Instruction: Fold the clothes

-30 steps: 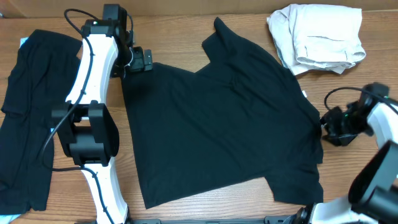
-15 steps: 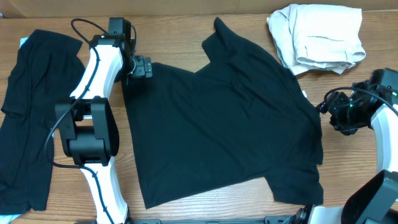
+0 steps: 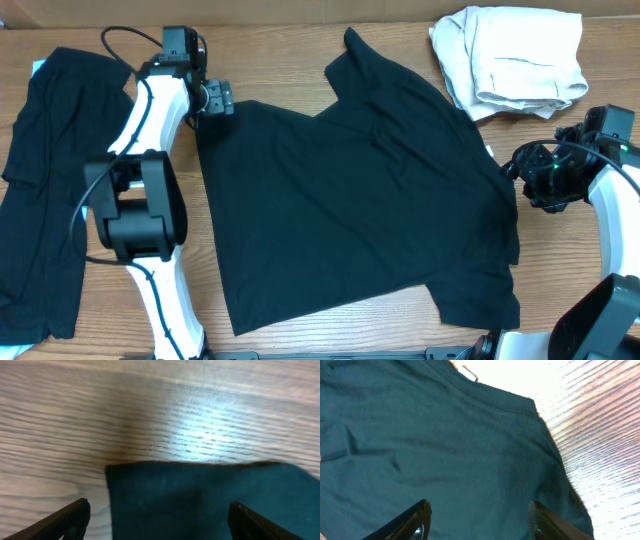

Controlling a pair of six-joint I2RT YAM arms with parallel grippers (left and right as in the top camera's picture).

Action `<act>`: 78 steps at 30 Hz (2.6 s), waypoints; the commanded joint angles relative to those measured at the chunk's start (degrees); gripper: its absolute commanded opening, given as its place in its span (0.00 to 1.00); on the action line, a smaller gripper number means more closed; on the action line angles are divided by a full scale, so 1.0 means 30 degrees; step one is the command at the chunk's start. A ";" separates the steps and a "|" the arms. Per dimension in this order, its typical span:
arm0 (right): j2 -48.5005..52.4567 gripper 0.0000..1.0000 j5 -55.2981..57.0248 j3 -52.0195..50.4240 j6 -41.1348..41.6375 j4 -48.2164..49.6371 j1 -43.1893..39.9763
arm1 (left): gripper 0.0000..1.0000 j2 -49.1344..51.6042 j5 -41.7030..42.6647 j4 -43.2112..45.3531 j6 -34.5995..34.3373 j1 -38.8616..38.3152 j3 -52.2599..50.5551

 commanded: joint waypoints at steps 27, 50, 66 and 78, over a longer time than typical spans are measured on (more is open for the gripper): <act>-0.0146 0.66 0.0000 0.0262 0.0044 0.0182 0.0226 | 0.04 0.1479 -0.2769 0.1676 0.1654 0.2812 -0.0022; -0.0109 0.66 0.0765 0.0233 0.0000 0.2703 0.4153 | 1.00 0.1253 -0.0758 -0.8233 0.0131 0.1377 1.1533; 0.3315 0.65 0.3490 -0.2004 0.3002 0.4881 0.6754 | 1.00 0.1180 0.1413 -1.3435 -0.0211 -0.2266 1.5824; 0.4488 0.05 0.4160 -0.2426 0.4728 0.3891 0.7031 | 1.00 0.1180 0.1282 -1.3610 -0.0197 -0.2659 1.5817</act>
